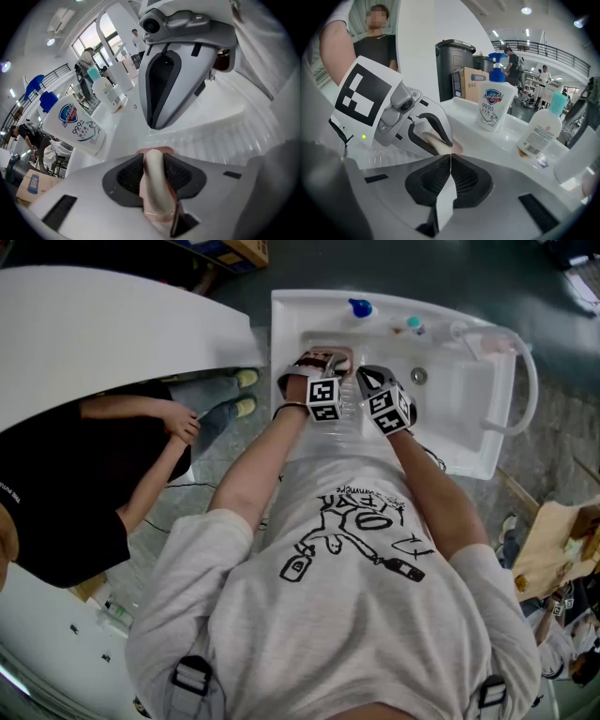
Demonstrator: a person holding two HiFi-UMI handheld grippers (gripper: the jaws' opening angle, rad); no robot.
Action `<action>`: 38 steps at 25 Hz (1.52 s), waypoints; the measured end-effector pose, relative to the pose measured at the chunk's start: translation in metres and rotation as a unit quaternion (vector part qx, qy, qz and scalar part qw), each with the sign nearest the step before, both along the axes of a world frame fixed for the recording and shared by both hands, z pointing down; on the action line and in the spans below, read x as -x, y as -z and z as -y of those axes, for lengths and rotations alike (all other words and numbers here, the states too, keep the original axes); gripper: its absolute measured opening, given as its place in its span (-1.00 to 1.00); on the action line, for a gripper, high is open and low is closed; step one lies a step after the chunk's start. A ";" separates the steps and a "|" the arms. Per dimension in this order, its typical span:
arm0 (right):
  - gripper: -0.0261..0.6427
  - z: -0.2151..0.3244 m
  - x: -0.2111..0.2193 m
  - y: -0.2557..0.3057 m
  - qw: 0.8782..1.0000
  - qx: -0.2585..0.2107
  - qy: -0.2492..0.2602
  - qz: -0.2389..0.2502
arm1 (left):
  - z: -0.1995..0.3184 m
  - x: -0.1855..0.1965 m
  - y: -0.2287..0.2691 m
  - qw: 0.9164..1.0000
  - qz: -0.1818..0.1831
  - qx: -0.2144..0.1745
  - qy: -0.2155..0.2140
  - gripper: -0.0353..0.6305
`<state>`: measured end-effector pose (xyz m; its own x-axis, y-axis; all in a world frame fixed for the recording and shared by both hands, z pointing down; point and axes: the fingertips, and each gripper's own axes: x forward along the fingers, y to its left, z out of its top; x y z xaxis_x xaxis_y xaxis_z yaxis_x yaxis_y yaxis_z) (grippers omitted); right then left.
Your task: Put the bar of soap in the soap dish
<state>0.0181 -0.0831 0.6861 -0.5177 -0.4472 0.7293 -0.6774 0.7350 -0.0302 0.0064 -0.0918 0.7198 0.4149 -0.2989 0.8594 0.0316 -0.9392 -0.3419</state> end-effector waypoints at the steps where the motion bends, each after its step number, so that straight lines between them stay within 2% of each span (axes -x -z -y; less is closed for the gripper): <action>1: -0.85 0.000 0.000 0.000 1.000 0.000 -0.001 0.000 | -0.001 -0.001 0.000 1.000 -0.001 0.005 0.001 -0.49; 13: -0.85 -0.001 0.001 0.000 1.000 0.001 -0.004 0.004 | -0.001 -0.002 0.001 1.000 -0.003 0.009 0.005 -0.47; 28: -0.85 -0.010 0.002 0.016 1.000 -0.011 -0.015 0.018 | -0.011 0.001 0.009 0.999 -0.015 0.019 0.031 -0.46; 34: -0.85 -0.012 -0.001 0.033 0.999 -0.019 -0.031 0.036 | -0.011 0.006 0.024 0.997 -0.044 0.017 0.068 -0.46; 38: -0.85 -0.012 -0.005 0.056 0.996 -0.029 -0.052 0.067 | -0.014 0.006 0.051 0.987 -0.093 0.033 0.125 -0.46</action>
